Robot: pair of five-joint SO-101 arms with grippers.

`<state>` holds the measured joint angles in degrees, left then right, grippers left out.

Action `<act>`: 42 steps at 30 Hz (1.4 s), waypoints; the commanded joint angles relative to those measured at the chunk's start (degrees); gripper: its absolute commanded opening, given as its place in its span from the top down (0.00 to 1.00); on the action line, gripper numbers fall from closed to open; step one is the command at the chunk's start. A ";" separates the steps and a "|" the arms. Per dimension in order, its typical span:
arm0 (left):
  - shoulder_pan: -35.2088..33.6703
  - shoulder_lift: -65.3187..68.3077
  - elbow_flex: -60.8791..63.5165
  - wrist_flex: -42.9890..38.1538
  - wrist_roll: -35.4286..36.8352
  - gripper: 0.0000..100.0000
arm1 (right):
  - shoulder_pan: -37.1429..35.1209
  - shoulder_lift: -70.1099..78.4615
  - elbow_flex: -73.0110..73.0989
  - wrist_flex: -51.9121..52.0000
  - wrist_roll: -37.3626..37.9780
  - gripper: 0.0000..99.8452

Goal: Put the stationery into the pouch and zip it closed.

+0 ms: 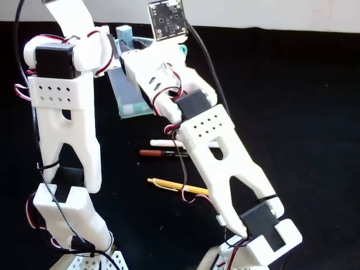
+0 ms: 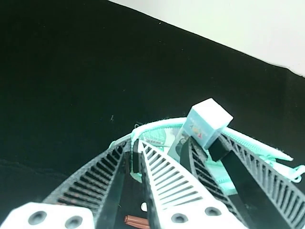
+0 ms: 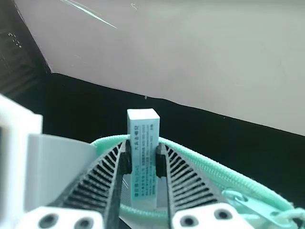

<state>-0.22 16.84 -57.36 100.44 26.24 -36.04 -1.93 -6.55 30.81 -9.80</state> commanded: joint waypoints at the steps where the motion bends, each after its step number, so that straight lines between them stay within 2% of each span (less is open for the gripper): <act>1: 0.48 0.13 0.31 0.35 -0.44 0.99 | 0.04 -0.66 -1.98 0.22 3.60 0.94; 6: 0.48 0.13 0.31 0.35 -1.93 0.99 | -0.31 -1.71 -2.68 4.53 4.57 0.71; 13: 0.48 0.13 0.31 0.35 -2.02 0.99 | 0.40 -10.95 -2.68 4.88 4.22 0.74; 15: 0.48 0.13 0.31 0.35 -2.11 0.99 | 2.59 -13.49 -2.77 7.87 3.69 0.76; 18: 0.48 0.13 0.31 0.35 -2.11 0.99 | 8.92 -17.01 -2.86 14.02 -1.14 0.77; 20: 0.48 0.13 0.31 0.35 -2.11 0.99 | 13.05 -20.00 -2.86 20.70 0.26 0.77; 22: 0.48 0.13 0.31 0.35 -2.20 0.99 | 15.16 -23.16 -2.68 29.67 6.68 0.77; 24: 0.48 0.13 0.40 0.35 -2.20 0.99 | 13.93 -25.45 -2.15 39.96 18.81 0.77; 27: 0.57 0.13 0.57 0.35 -2.20 0.99 | 4.88 -27.12 3.74 55.96 36.84 0.77; 29: 0.66 0.13 0.66 0.35 -2.20 0.99 | -1.98 -27.12 9.89 61.32 42.11 0.77; 31: 0.75 0.13 0.66 0.35 -2.20 0.99 | -7.08 -27.03 17.36 59.38 42.46 0.77; 34: 0.57 0.13 0.66 0.35 -2.20 0.99 | -10.24 -26.51 30.55 47.87 42.55 0.77; 39: 0.66 0.13 0.66 0.35 -2.29 0.99 | -11.30 -25.63 52.35 26.68 44.48 0.77; 42: 0.84 0.13 0.66 0.35 -2.29 0.99 | -11.03 -21.76 58.33 18.33 45.36 0.77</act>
<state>-0.04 16.84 -57.36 100.44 24.48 -46.86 -25.67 46.81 57.89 34.33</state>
